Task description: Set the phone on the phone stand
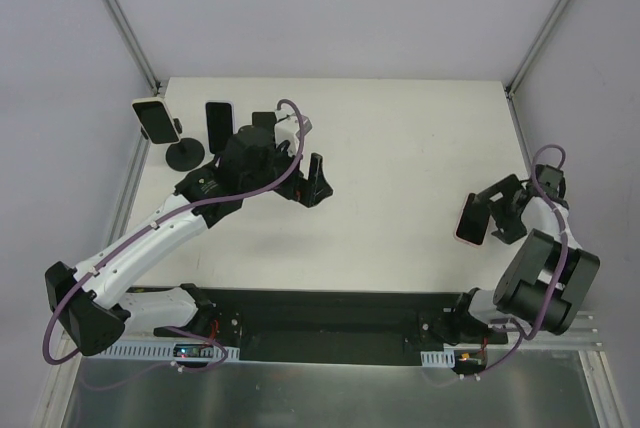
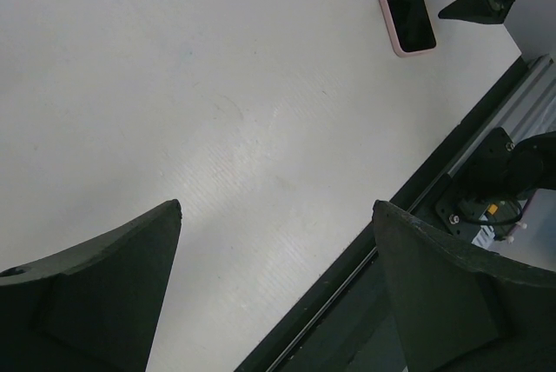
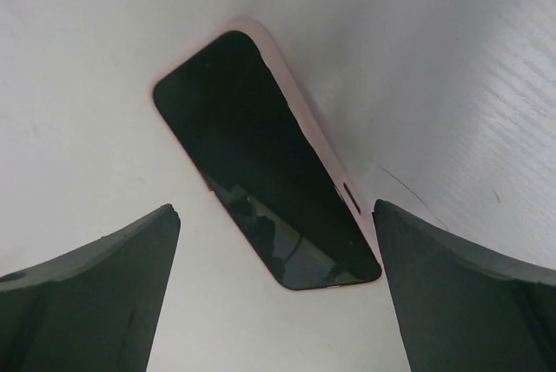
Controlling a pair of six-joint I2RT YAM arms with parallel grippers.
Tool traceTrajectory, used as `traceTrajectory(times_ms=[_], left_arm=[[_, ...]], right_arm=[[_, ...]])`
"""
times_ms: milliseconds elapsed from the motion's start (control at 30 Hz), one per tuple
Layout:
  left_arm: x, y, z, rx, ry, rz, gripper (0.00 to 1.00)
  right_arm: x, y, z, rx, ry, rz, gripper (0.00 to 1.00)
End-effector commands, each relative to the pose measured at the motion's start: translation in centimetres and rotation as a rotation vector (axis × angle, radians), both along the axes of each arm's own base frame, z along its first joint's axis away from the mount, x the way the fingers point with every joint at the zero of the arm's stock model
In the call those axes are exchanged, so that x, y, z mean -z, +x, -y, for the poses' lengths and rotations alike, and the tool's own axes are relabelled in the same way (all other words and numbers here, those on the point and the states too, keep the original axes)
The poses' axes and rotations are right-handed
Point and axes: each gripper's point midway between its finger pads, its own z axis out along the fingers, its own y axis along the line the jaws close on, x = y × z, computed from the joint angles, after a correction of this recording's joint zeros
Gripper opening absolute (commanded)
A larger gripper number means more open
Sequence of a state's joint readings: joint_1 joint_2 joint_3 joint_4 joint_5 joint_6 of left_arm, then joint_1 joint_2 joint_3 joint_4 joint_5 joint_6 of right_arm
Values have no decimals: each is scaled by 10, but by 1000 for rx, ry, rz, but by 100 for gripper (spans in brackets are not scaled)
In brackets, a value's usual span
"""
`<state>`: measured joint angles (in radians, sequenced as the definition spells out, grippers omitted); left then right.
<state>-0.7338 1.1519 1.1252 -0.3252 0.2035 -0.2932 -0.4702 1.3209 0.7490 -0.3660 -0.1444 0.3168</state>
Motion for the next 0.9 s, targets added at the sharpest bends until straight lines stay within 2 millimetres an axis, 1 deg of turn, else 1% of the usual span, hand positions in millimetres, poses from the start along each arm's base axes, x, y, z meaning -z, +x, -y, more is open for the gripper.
traceTrajectory(times_ms=[0, 67, 133, 167, 233, 267, 300, 333, 367, 433, 467, 500, 567, 600, 633, 667, 700, 800, 833, 867], left_arm=[[-20, -1, 7, 19, -51, 28, 89], [-19, 0, 8, 16, -48, 26, 89], [-16, 1, 8, 12, -42, 24, 89], [-15, 2, 8, 12, -36, 24, 89], [-12, 4, 7, 6, -25, 26, 89], [-11, 5, 7, 5, -22, 26, 89], [-8, 5, 8, 4, -15, 23, 89], [-8, 6, 7, 0, -13, 23, 89], [-7, 7, 8, 2, -11, 21, 89], [-5, 8, 8, 2, -5, 19, 89], [-4, 8, 8, 0, -2, 20, 89], [-2, 9, 8, -2, 3, 18, 89], [-1, 10, 8, -5, 7, 20, 89], [0, 11, 8, -6, 11, 18, 89], [0, 11, 8, -4, 11, 18, 89], [0, 10, 8, -3, 10, 17, 89], [1, 11, 8, -4, 12, 17, 89], [0, 12, 8, -7, 13, 21, 89], [1, 12, 7, -8, 16, 22, 89], [0, 12, 8, -7, 16, 24, 89]], right_arm=[[12, -6, -5, -128, 25, -90, 96], [15, -3, -12, -193, 52, -85, 96], [15, 2, -19, -222, 66, -65, 96], [15, 6, -25, -256, 51, -64, 96], [16, 8, -28, -296, 5, -97, 96], [16, 12, -38, -347, -6, -126, 96], [18, 11, -40, -372, -23, -154, 96], [22, 8, -35, -367, -65, -202, 96], [24, 5, -37, -381, -81, -252, 96], [27, 1, -34, -366, -107, -305, 96], [31, 0, -36, -365, -97, -321, 96], [33, -2, -32, -344, -117, -341, 96], [39, -5, -36, -330, -92, -370, 96], [37, -2, -36, -326, -87, -378, 96], [38, -8, -37, -316, -73, -420, 96], [45, -11, -39, -306, -49, -468, 96], [46, -12, -40, -310, -39, -490, 96], [50, -12, -51, -332, -22, -513, 99], [53, -14, -54, -341, -29, -508, 95], [52, -12, -60, -356, -34, -490, 84]])
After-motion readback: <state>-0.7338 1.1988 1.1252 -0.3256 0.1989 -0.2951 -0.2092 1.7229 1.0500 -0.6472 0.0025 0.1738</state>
